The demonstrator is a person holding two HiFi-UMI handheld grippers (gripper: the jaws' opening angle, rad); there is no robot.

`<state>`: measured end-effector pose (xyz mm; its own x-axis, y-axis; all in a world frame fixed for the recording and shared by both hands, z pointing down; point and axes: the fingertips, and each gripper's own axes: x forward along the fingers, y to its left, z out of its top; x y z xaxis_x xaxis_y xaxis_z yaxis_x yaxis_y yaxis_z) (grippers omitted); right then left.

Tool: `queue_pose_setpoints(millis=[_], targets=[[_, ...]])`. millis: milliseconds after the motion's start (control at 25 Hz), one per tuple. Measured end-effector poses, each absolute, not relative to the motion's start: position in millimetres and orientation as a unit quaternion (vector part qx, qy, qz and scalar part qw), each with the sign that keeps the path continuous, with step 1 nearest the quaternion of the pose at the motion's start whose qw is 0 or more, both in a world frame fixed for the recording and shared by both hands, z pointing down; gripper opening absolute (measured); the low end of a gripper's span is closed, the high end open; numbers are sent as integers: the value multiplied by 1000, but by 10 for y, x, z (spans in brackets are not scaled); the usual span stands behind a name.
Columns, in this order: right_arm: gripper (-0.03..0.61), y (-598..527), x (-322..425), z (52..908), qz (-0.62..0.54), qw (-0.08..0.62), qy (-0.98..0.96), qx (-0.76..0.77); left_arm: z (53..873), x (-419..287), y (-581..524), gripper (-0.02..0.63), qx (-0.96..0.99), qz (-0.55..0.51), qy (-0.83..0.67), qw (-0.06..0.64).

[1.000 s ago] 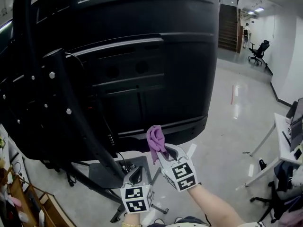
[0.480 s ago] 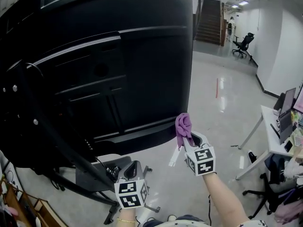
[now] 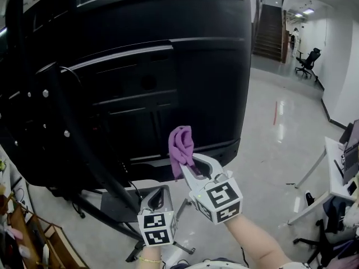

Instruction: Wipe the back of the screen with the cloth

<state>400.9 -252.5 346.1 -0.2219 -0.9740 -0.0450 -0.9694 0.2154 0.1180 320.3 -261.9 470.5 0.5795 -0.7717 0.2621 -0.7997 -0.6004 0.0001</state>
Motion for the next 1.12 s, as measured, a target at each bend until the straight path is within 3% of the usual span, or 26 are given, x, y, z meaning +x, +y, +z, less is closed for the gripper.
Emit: queue_pose_setpoints(millis=[240,440,1120], targets=[[69,-2964,3363,2997,-99,20,-809,578,4652,2937,-2712,8,873,118,-469,63],[69,-3087,3387,2935,-107,41,-802,586,4497,3016,-2758,8,878,110,-462,53],[69,-2388,5886,3287,-60,66,-641,763,4115,3951,-2643,8,923,95,-369,43]])
